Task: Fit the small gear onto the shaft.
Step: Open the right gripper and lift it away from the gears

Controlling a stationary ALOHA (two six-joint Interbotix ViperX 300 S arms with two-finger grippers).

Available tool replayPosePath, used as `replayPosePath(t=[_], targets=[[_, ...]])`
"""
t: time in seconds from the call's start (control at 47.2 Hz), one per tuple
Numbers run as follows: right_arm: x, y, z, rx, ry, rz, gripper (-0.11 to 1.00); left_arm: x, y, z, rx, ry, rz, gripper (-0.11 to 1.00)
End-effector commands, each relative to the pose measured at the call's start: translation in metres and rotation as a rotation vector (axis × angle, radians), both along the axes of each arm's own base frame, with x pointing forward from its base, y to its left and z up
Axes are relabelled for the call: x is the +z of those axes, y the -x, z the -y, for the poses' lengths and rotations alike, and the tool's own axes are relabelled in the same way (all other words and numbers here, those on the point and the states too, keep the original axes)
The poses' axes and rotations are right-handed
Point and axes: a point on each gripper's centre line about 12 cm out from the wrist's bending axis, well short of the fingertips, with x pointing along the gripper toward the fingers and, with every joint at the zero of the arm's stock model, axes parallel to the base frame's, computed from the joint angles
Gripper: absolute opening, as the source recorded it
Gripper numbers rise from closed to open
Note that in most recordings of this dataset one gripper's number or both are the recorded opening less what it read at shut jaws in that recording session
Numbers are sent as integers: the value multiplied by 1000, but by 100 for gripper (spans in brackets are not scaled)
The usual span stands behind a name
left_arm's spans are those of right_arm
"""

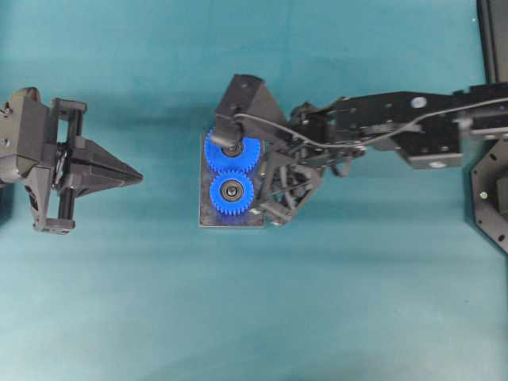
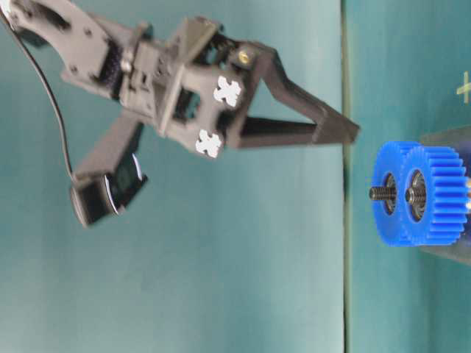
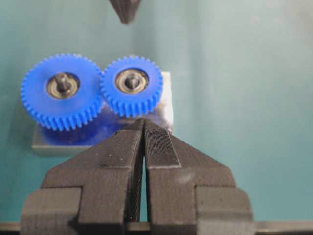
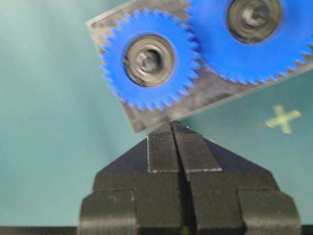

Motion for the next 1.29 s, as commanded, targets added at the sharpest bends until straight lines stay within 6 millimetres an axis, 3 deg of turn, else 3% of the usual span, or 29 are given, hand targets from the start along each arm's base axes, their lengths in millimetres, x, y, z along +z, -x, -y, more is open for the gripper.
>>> replayPosePath(t=[0.0,0.382,0.763,1.272], targets=[[19,4,2,5,12,66,-2,10,-3,0,-1,-2,34,0],[36,13,1,48,53,234,-2,9,-3,0,-3,-4,46,0],[29,16,0,48,45,209,-2,7,-3,0,-3,-2,49,0],[22,17,-3,46,30,190,-2,0,-17,2,-7,-1,28,0]])
